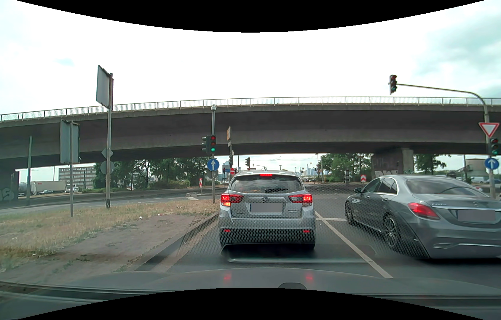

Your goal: Follow the waypoints while adhering to traffic rules and regulations

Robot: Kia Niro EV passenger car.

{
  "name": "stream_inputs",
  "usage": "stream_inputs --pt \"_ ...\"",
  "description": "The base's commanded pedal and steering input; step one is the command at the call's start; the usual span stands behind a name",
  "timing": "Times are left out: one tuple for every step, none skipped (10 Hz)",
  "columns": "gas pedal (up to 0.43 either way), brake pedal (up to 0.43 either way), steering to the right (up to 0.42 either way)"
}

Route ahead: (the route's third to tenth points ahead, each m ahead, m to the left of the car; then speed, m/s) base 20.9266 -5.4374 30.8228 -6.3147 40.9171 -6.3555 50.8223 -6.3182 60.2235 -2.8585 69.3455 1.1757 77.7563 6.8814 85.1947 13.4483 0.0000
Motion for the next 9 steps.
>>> stream_inputs --pt "0.000 0.073 -0.004" --pt "0.000 0.024 -0.004" --pt "0.000 0.000 -0.005" --pt "0.000 0.000 -0.004" --pt "0.000 0.000 -0.004" --pt "0.000 0.000 -0.004" --pt "0.000 0.000 -0.004" --pt "0.000 0.000 -0.004" --pt "0.059 0.000 -0.004"
